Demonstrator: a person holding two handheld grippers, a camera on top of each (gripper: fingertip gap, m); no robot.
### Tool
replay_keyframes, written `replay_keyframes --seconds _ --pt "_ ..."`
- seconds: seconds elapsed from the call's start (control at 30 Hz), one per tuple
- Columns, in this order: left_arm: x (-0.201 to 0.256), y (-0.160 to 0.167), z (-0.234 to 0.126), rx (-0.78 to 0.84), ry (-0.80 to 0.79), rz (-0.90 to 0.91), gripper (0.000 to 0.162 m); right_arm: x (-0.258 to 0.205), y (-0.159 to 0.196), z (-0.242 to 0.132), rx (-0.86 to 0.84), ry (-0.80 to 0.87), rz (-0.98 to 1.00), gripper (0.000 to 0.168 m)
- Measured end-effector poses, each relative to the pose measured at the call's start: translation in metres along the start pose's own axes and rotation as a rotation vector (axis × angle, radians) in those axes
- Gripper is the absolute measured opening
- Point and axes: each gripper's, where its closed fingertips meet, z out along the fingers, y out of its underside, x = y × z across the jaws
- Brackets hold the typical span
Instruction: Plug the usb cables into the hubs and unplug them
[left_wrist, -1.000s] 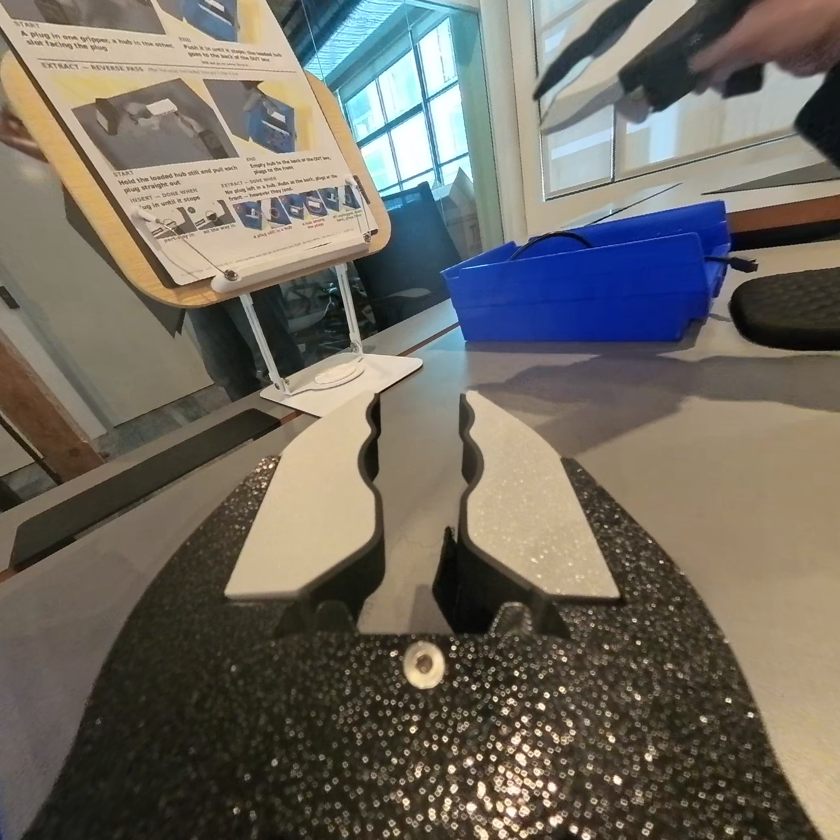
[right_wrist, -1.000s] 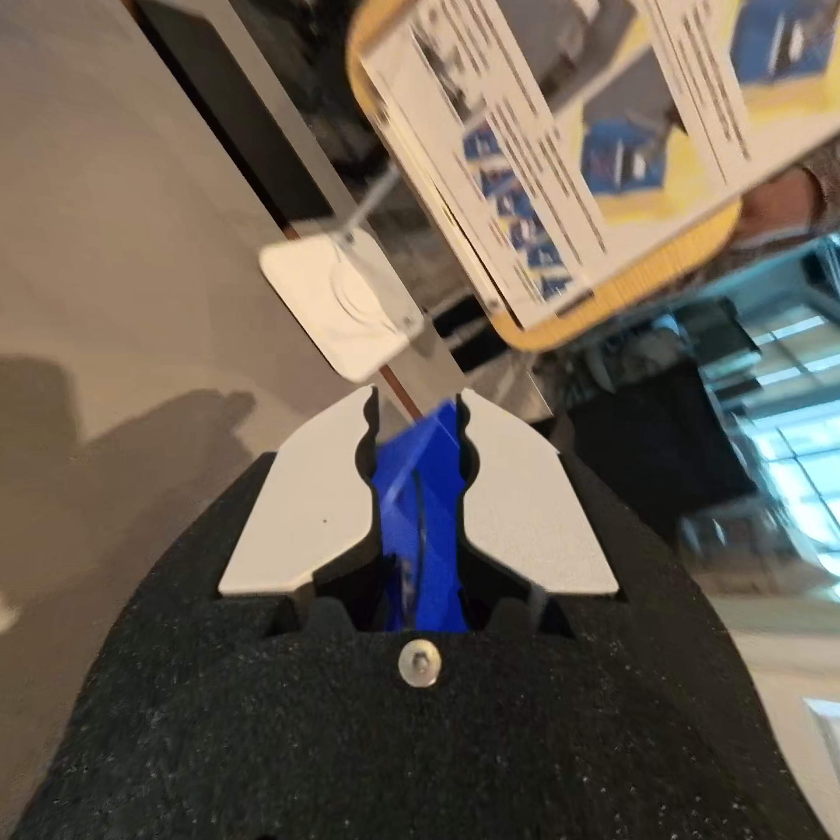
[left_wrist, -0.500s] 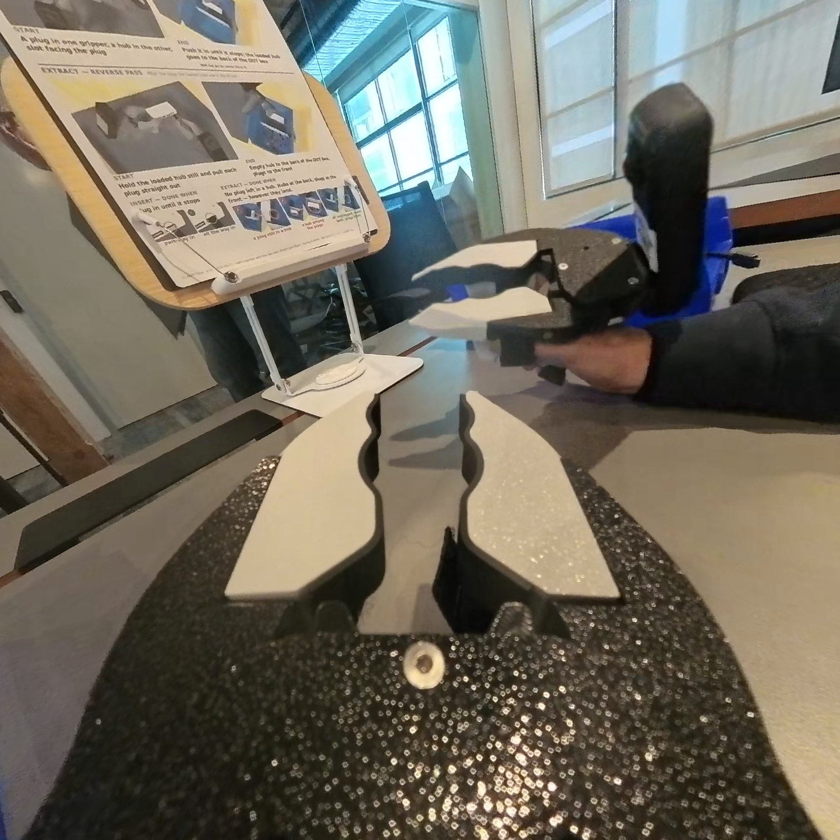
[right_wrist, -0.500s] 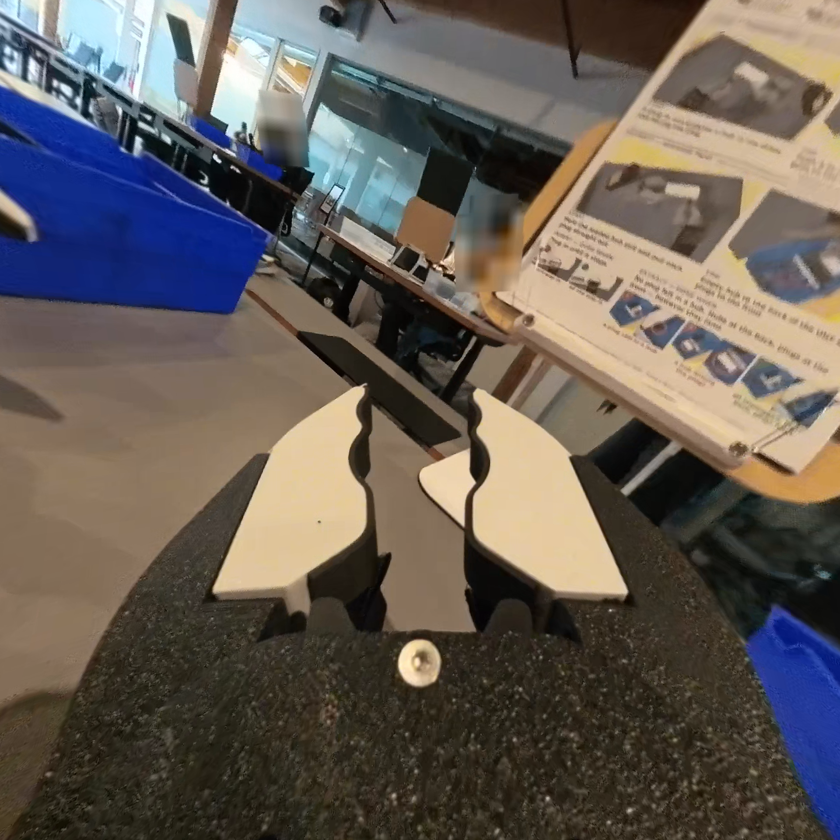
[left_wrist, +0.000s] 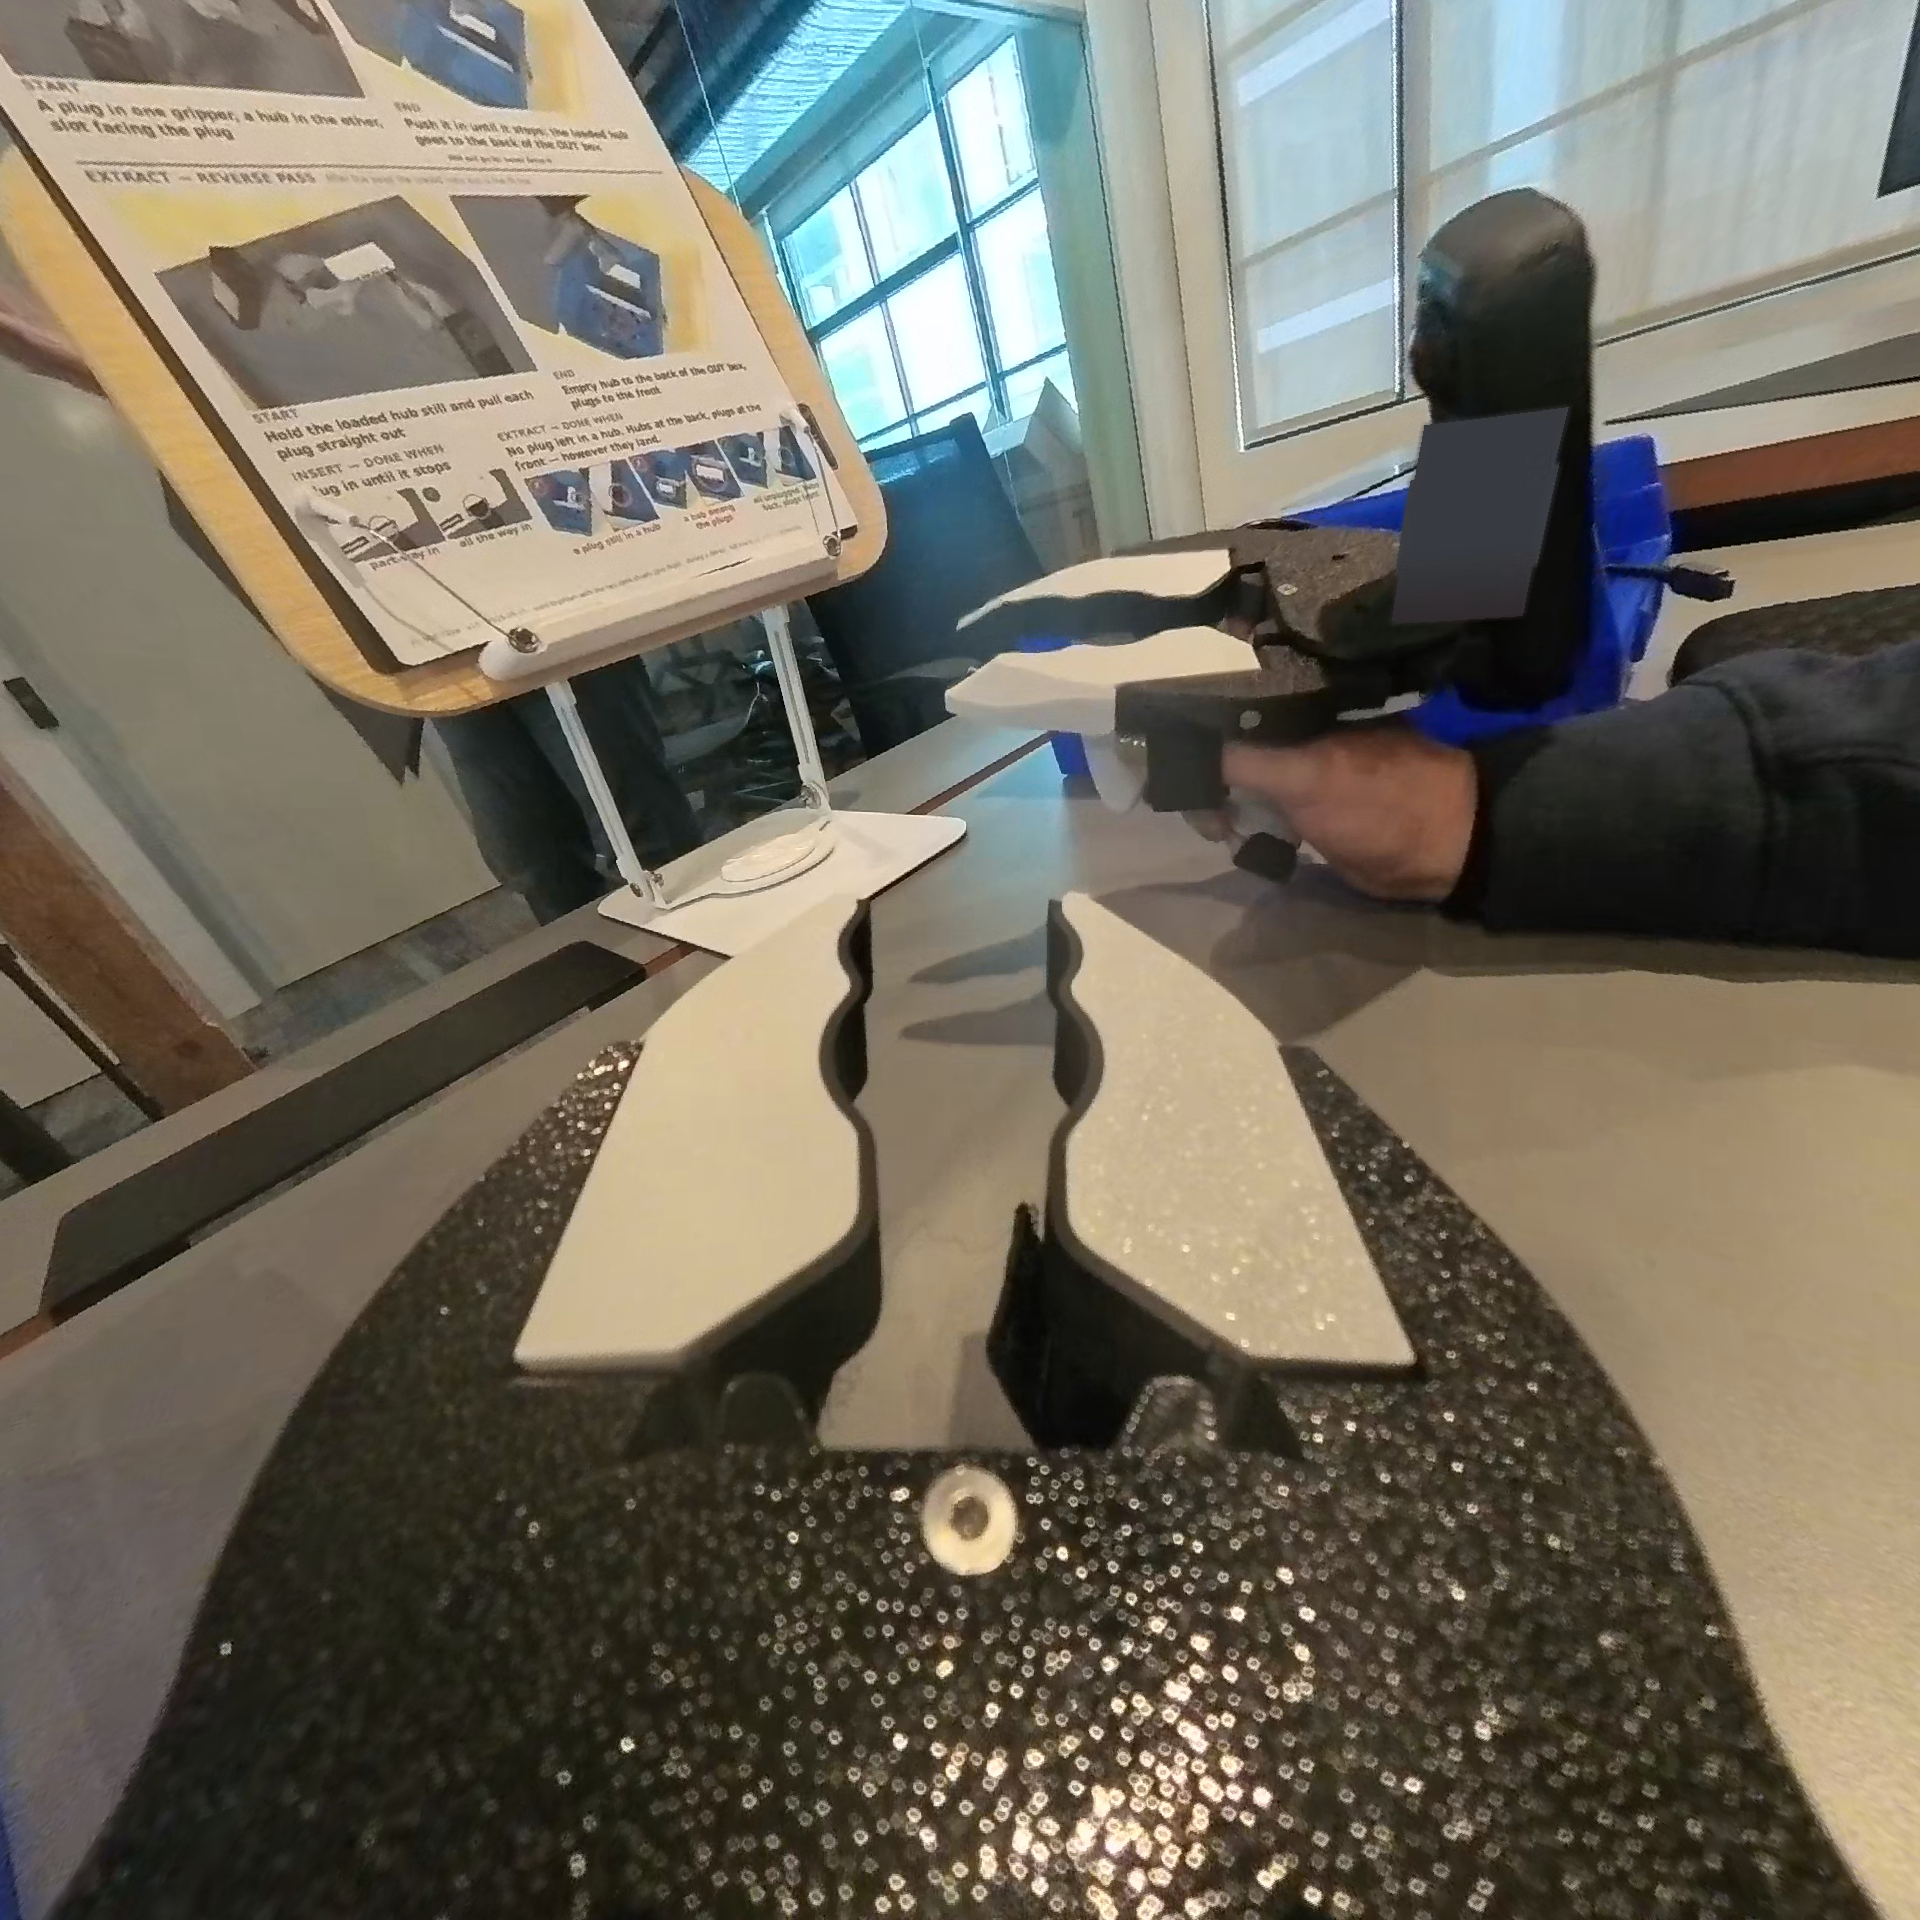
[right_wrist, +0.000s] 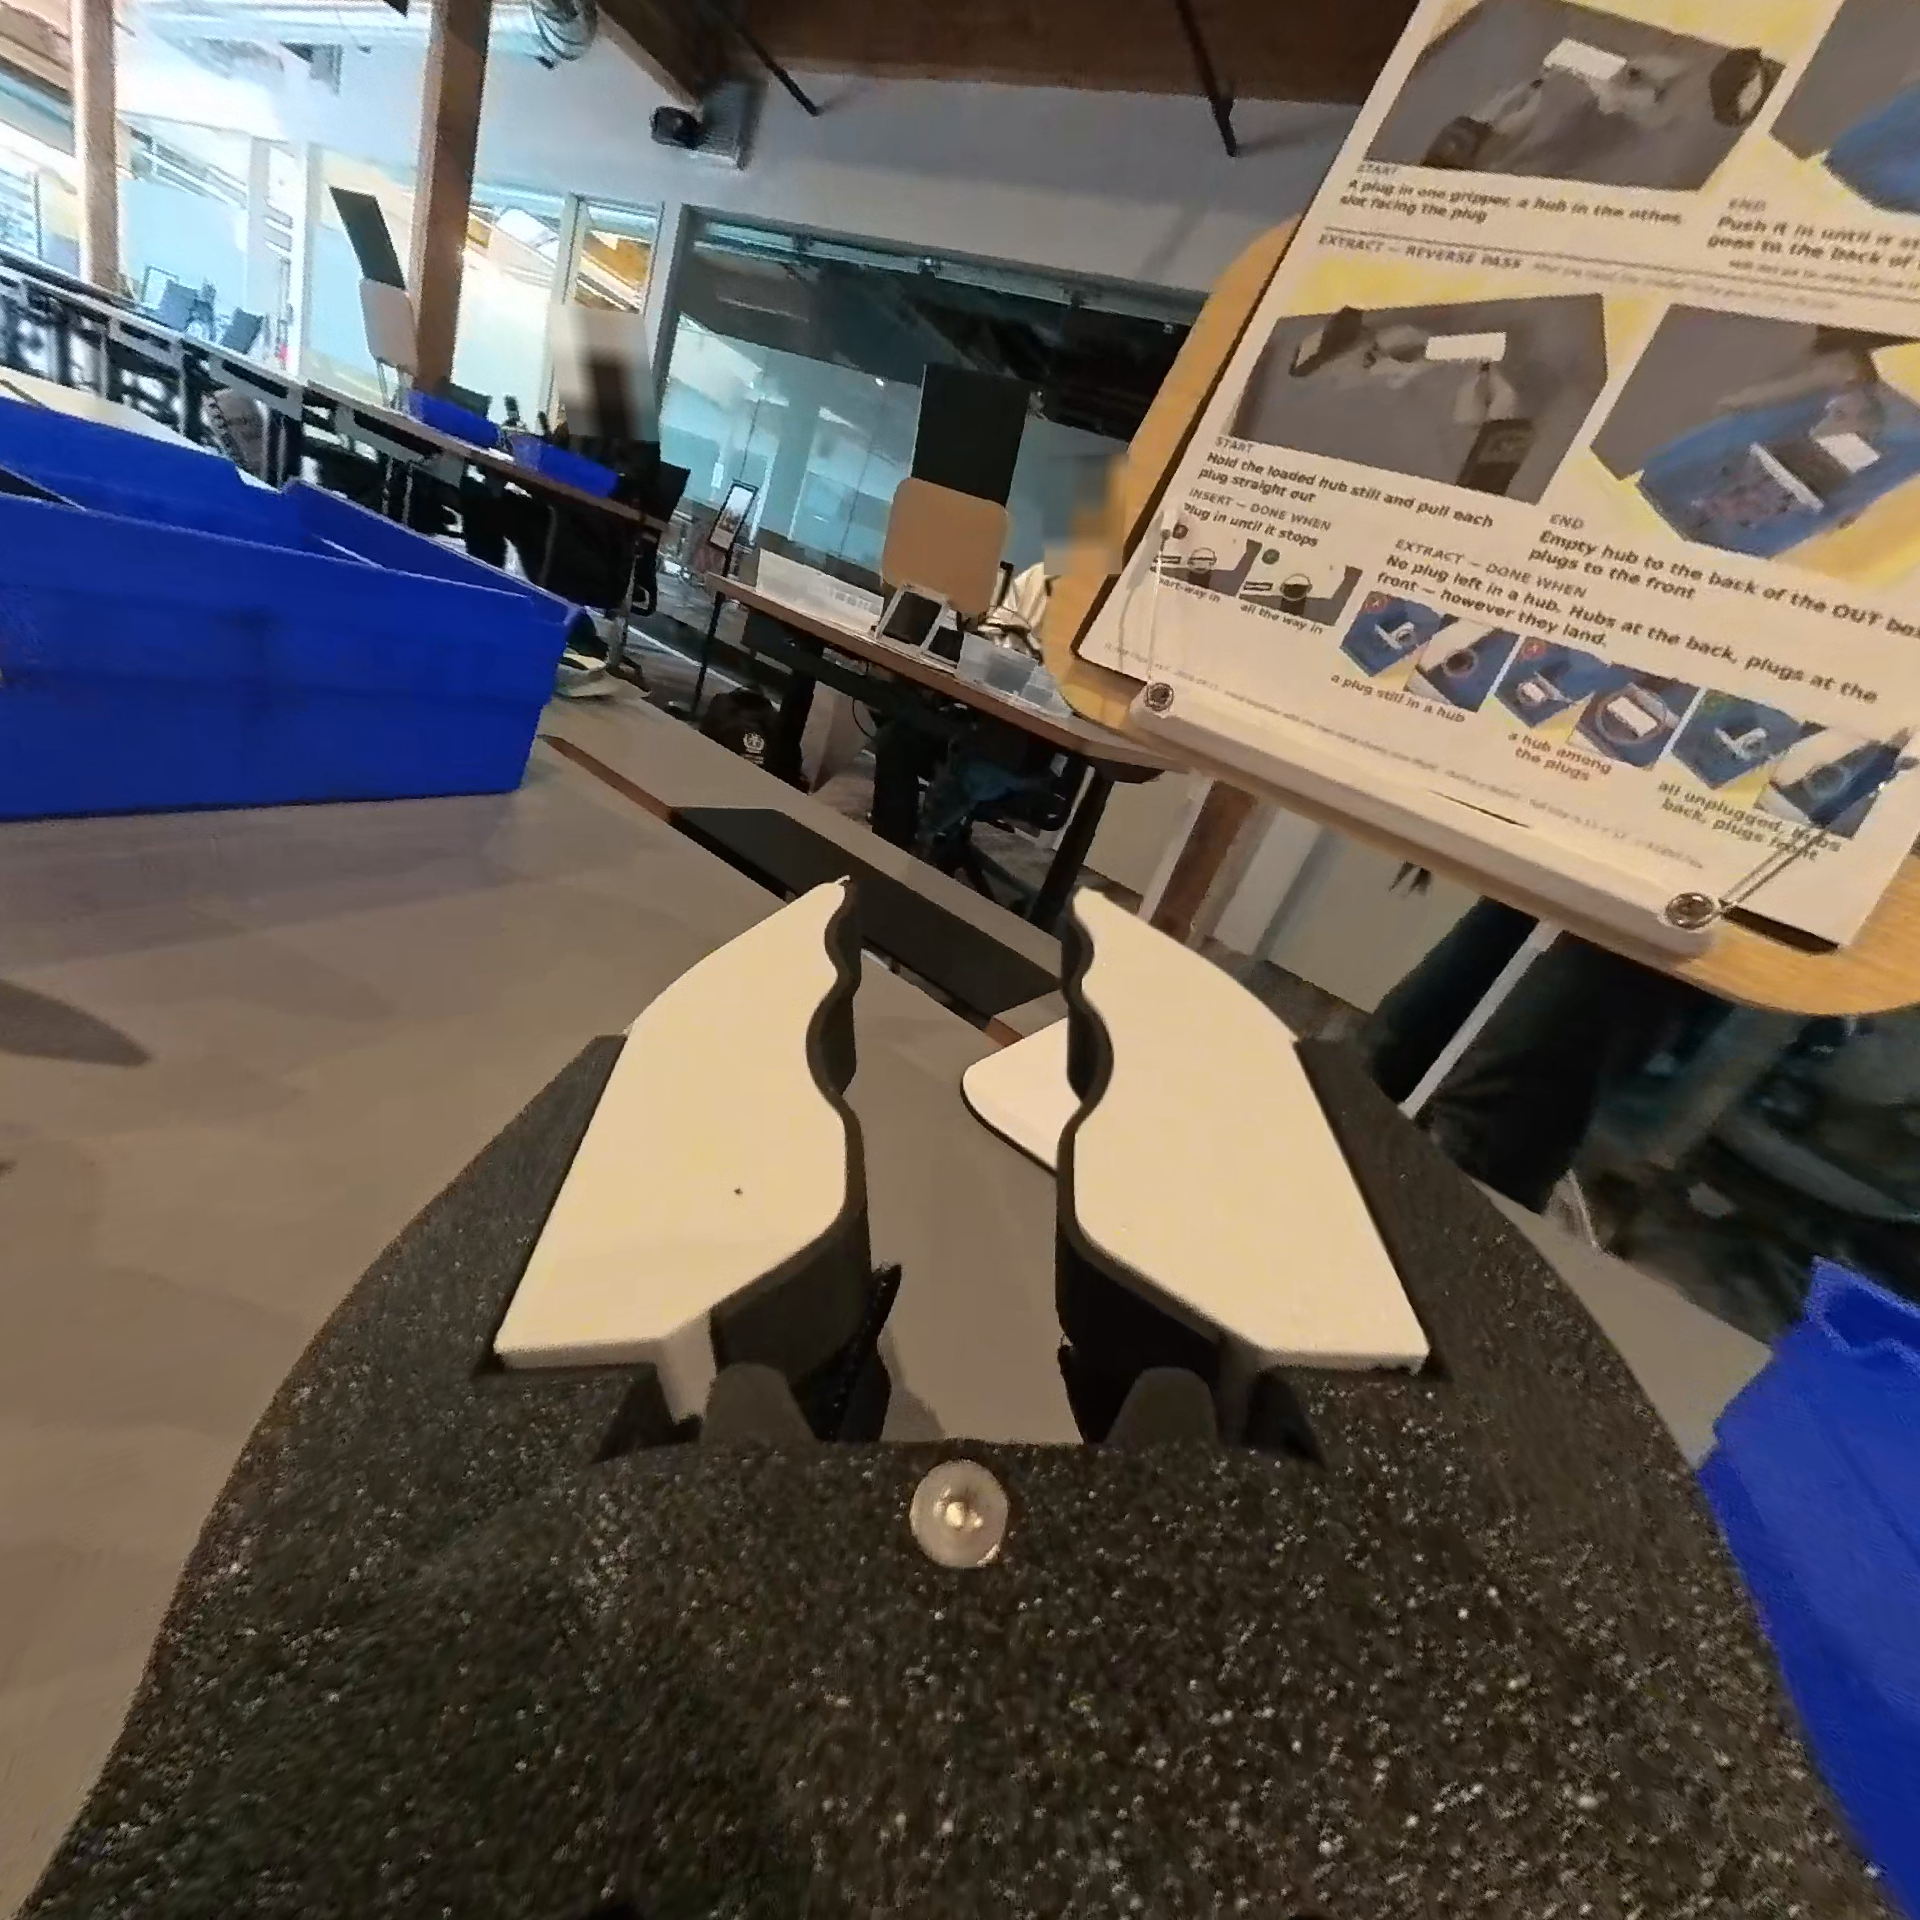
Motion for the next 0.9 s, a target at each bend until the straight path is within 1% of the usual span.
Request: replay_keyframes --seconds 0.9 --pt "0.002 0.001 0.002 -0.005 0.007 0.013 0.031 -0.020 0.001 0.003 -0.021 -0.071 -0.114 0.026"
